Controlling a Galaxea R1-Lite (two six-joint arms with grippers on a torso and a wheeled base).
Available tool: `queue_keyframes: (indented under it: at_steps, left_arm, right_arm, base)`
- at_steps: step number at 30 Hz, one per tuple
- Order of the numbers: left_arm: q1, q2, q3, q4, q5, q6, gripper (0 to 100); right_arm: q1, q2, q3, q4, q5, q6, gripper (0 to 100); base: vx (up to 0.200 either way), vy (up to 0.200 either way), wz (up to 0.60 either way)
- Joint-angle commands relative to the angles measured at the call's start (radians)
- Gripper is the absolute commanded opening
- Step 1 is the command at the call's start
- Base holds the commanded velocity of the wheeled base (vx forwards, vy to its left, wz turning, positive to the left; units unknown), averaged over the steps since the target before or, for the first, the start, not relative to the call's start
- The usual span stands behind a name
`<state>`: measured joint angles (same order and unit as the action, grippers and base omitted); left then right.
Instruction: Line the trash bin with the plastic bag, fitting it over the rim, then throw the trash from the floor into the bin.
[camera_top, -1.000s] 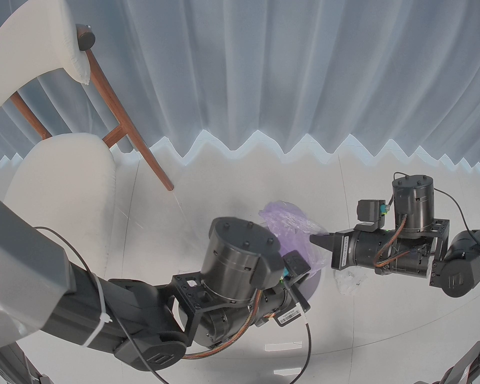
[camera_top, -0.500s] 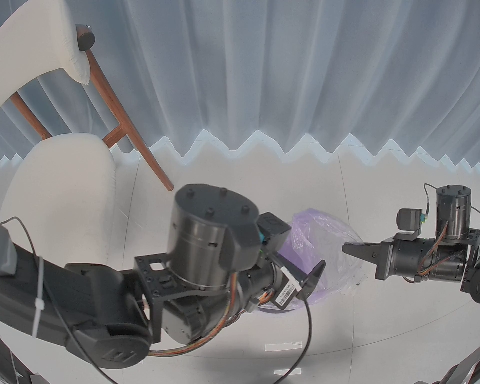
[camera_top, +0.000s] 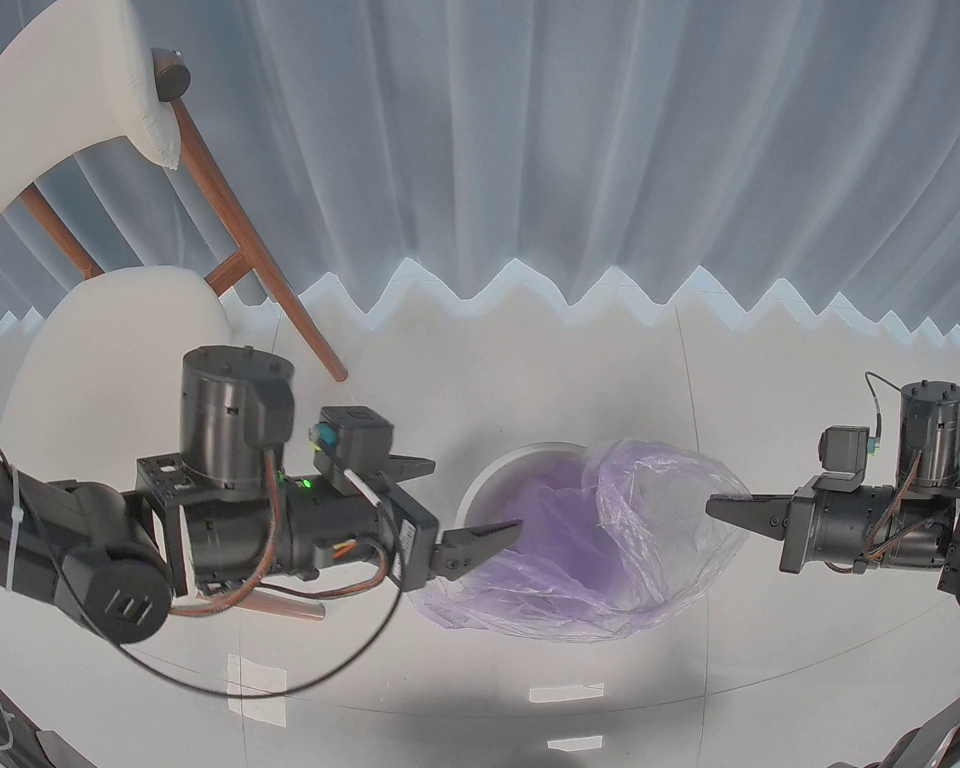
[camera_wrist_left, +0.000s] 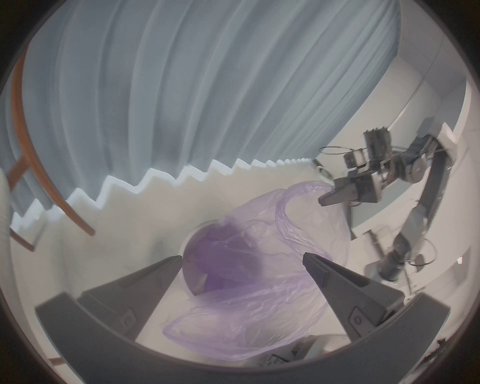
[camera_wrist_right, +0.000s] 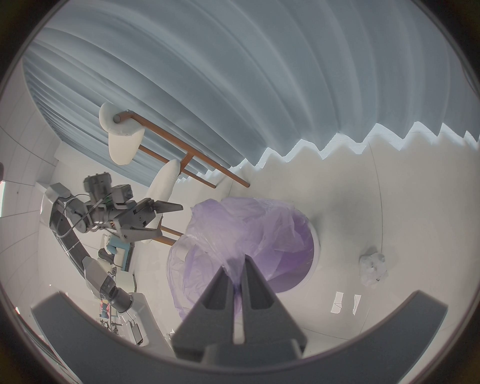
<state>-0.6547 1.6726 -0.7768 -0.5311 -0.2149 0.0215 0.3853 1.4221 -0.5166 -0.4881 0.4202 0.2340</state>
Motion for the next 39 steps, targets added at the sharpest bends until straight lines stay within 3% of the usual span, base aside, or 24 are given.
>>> queue_keyframes:
  at_steps: [1, 3, 10, 12, 13, 18, 28, 39]
  left_arm:
    - [0.267, 0.119, -0.006, -0.03, -0.302, -0.012, 100]
    - [0.276, 0.127, 0.004, -0.043, -0.314, -0.026, 100]
    - [0.283, 0.038, 0.096, -0.101, -0.337, -0.413, 100]
    - [0.283, 0.038, 0.096, -0.101, -0.337, -0.413, 100]
    - [0.293, 0.036, 0.139, -0.09, -0.339, -0.489, 100]
    - [0.253, 0.073, 0.106, -0.073, -0.331, -0.607, 100]
    - [0.222, 0.136, -0.098, 0.312, -0.311, -0.632, 100]
    - [0.216, 0.25, -0.139, 0.332, -0.256, -0.63, 100]
  right_arm:
    - [-0.006, -0.012, 0.009, 0.0, -0.003, -0.005, 0]
    - [-0.006, -0.014, 0.006, 0.0, -0.009, -0.004, 0]
    - [-0.006, -0.012, 0.006, 0.0, -0.029, -0.002, 0]
    - [-0.006, -0.012, 0.006, 0.0, -0.029, -0.002, 0]
    - [-0.006, -0.012, 0.02, -0.001, -0.041, -0.002, 0]
    - [-0.003, -0.025, 0.041, -0.001, -0.054, -0.005, 0]
    - [0.001, -0.026, 0.043, -0.001, -0.061, -0.013, 0]
    - [0.001, -0.026, 0.052, -0.001, -0.061, -0.019, 0]
  base:
    - [0.0, 0.0, 0.0]
    - [0.0, 0.0, 0.0]
    - [0.0, 0.0, 0.0]
    - [0.0, 0.0, 0.0]
    - [0.0, 0.0, 0.0]
    - [0.0, 0.0, 0.0]
    - [0.0, 0.0, 0.0]
    - [0.0, 0.0, 0.0]
